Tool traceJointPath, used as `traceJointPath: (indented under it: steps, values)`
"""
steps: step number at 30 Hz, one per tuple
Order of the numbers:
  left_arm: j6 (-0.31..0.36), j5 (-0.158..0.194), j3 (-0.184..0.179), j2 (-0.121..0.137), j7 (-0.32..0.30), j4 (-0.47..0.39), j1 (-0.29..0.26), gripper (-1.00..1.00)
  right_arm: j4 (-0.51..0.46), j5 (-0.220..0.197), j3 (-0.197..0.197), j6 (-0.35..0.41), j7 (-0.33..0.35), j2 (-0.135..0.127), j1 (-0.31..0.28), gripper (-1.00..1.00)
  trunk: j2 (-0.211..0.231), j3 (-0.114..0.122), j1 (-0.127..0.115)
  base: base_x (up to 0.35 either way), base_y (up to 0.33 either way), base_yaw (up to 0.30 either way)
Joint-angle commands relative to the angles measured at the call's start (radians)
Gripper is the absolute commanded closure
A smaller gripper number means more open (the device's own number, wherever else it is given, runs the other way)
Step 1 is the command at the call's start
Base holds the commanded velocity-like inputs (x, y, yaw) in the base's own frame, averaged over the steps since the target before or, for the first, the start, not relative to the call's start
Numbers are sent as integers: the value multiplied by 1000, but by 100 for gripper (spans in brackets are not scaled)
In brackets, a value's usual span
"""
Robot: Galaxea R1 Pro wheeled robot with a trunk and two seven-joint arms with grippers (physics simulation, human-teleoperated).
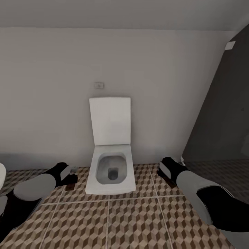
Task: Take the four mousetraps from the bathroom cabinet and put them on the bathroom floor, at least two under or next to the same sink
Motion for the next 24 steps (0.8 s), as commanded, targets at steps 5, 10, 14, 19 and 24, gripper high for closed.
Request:
traceJointPath:
  steps: [5,10,14,19,24]
  values:
    - [3,11,-5,0,2,0,-1,100,-1,-12,7,3,-8,0,0,100,-36,-17,19,0,0,0]
    - [3,11,-5,0,2,0,-1,100,-1,-12,7,2,-8,-1,0,100,-71,-32,38,0,0,0]
    - [3,11,-5,0,2,0,-1,100,-1,-13,6,-12,-8,-1,0,100,-99,-45,54,0,0,0]
    - [3,11,-5,1,2,0,-1,100,-1,-17,4,-34,-8,-1,0,100,-134,-61,73,0,0,0]
    - [3,11,-5,4,2,1,-1,100,-1,-74,4,-36,-7,0,0,100,-169,-76,92,0,0,0]
